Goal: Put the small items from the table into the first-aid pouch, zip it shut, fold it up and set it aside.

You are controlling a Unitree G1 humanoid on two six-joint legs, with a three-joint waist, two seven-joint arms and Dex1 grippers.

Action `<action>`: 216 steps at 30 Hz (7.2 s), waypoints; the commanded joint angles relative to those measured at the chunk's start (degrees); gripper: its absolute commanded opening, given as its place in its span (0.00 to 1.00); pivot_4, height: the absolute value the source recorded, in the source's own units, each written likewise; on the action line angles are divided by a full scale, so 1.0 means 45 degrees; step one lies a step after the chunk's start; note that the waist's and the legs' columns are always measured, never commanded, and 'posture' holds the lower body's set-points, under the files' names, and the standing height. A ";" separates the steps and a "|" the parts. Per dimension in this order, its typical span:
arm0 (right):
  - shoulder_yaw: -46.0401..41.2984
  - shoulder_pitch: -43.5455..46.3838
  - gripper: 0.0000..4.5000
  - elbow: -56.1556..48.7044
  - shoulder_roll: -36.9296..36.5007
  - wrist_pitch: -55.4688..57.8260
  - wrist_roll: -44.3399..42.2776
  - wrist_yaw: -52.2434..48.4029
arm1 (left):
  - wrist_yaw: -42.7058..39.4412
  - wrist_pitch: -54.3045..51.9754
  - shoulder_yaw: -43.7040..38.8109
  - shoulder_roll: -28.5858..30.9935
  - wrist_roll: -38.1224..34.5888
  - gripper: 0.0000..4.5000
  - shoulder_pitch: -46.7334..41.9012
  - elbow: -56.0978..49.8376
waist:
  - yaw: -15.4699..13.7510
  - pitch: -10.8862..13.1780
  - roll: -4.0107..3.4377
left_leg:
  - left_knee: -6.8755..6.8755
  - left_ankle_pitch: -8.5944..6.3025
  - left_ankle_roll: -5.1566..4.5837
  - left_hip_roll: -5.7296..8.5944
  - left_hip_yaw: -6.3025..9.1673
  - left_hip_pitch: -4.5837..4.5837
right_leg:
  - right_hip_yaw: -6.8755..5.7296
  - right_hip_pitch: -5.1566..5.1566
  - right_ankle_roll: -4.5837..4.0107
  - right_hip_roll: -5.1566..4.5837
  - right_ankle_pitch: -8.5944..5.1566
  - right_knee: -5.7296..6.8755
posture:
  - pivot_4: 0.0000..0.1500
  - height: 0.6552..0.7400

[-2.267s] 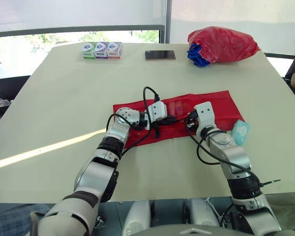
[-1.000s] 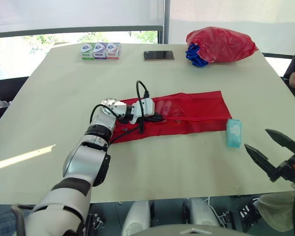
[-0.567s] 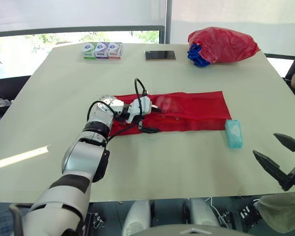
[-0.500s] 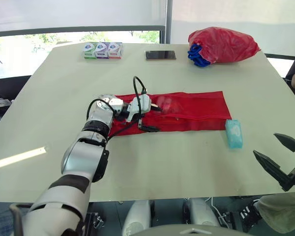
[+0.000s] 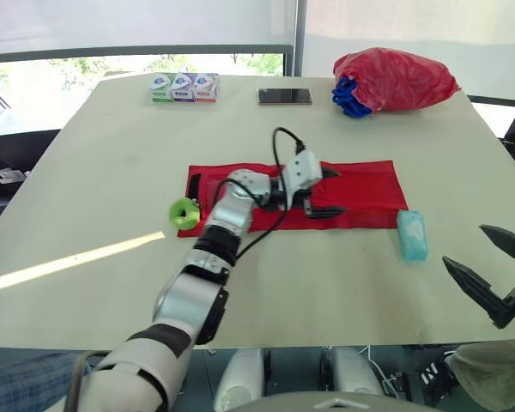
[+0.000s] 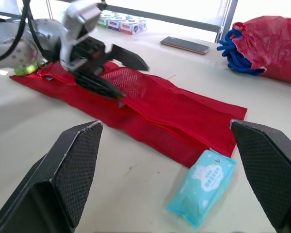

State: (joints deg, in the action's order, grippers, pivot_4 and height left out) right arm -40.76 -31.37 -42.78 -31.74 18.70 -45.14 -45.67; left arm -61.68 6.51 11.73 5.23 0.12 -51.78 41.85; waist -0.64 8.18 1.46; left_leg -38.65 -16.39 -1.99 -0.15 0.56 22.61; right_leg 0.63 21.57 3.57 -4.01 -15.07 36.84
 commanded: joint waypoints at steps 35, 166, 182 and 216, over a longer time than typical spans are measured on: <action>0.3887 0.1017 1.00 -0.0627 0.0579 0.2084 0.3292 0.5105 | 0.4882 0.0202 0.0164 -0.2270 0.1943 0.02 -0.2398 0.5498 | -0.0019 -0.0006 -0.0014 | 0.0004 0.0000 0.0000 0.0000 -0.0008 0.0003 | 0.0004 0.0010 0.0000 0.0002 -0.0001 -0.0002 | 1.00 1.00; 0.7459 0.5155 0.00 0.0676 0.1171 0.6314 0.5691 0.6306 | 0.3185 -0.0530 0.0840 -0.2910 0.0839 0.42 -0.0577 0.2095 | 0.0148 -0.0024 -0.0055 | 0.0005 0.0000 -0.0001 0.0009 0.0004 0.0007 | -0.0001 0.0010 -0.0001 0.0001 0.0000 -0.0006 | 1.00 1.00; 0.8225 0.6153 0.00 0.1701 0.1442 0.6195 0.6749 0.7041 | 0.3037 -0.0319 0.0898 -0.2926 0.0834 0.01 -0.0534 0.2142 | 0.0184 -0.0024 -0.0055 | 0.0005 0.0000 -0.0001 0.0008 0.0004 0.0006 | -0.0002 0.0011 -0.0001 0.0002 0.0000 -0.0004 | 1.00 1.00; 0.3801 0.2368 0.00 0.0025 0.1120 0.2463 0.4901 0.3415 | 0.0510 -0.0913 0.0861 -0.2115 -0.0243 0.52 0.0213 -0.0262 | 0.0178 -0.0029 -0.0073 | 0.0007 0.0000 -0.0001 0.0001 -0.0002 -0.0001 | 0.0005 0.0007 0.0001 0.0007 -0.0001 -0.0003 | 1.00 1.00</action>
State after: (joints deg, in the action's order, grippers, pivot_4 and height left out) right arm -21.74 -20.75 -42.62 -26.90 32.03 -21.78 -29.79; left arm -56.74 2.70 16.19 -4.63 1.44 -50.95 46.06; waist 0.16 8.05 1.13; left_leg -38.63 -16.39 -1.99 -0.16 0.55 22.60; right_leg 0.65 21.60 3.57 -3.98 -15.08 36.83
